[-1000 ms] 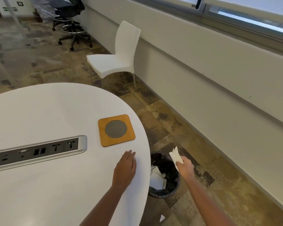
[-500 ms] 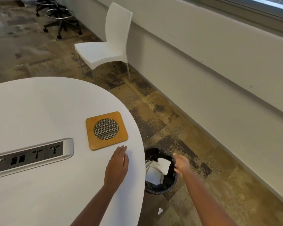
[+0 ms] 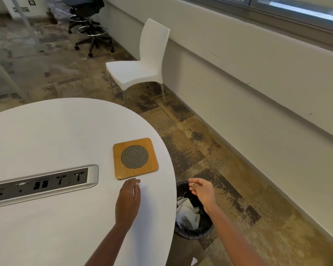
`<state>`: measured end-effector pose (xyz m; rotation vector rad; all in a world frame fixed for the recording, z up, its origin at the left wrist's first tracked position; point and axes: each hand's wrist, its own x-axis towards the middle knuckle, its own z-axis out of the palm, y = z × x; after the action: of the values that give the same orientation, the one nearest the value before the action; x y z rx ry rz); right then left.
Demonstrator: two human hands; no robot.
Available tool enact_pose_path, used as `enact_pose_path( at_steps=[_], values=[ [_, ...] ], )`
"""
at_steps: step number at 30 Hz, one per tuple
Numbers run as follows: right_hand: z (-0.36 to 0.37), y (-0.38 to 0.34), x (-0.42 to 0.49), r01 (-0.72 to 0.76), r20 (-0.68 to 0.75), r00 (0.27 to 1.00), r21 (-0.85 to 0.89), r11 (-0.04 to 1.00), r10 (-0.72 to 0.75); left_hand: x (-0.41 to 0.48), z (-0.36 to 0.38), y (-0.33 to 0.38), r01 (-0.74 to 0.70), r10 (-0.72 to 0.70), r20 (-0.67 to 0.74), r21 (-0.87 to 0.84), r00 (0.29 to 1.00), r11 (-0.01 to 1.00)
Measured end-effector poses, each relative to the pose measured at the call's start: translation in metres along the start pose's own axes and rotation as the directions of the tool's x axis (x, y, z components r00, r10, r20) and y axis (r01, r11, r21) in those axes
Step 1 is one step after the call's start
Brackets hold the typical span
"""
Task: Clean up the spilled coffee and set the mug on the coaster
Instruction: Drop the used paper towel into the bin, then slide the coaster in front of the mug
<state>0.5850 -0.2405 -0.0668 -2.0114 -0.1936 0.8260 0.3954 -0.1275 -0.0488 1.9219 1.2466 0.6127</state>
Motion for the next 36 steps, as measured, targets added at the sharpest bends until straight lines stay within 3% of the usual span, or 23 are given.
enact_pose_path(
  at_steps=[5, 8, 13, 17, 31, 36],
  values=[
    [0.027, -0.043, 0.002, 0.180, 0.033, 0.983, -0.084, 0.980, -0.178, 0.016, -0.016, 0.003, 0.036, -0.036, -0.051, -0.001, 0.998, 0.999],
    [0.045, -0.067, 0.002, 0.238, 0.087, 0.970, -0.150, 0.960, -0.227, 0.031, -0.024, 0.002, 0.138, -0.139, -0.033, -0.020, 0.990, 0.990],
    [0.074, -0.088, 0.008, 0.261, 0.209, 0.956, -0.288, 0.921, -0.206, 0.058, -0.038, -0.001, 0.385, -0.379, 0.076, -0.110, 0.922, 0.916],
    [0.092, -0.093, 0.016, 0.203, 0.239, 0.964, -0.360, 0.910, -0.120, 0.075, -0.045, -0.006, 0.476, -0.445, 0.218, -0.118, 0.869, 0.871],
    [0.112, -0.095, 0.033, 0.016, 0.111, 0.994, -0.109, 0.994, -0.004, 0.107, -0.053, -0.020, 0.614, -0.536, 0.299, -0.418, 0.789, 0.670],
    [0.105, -0.090, 0.027, 0.016, 0.198, 0.980, -0.028, 0.999, -0.010, 0.097, -0.055, -0.025, 0.560, -0.495, 0.263, -0.410, 0.828, 0.720]
  ],
)
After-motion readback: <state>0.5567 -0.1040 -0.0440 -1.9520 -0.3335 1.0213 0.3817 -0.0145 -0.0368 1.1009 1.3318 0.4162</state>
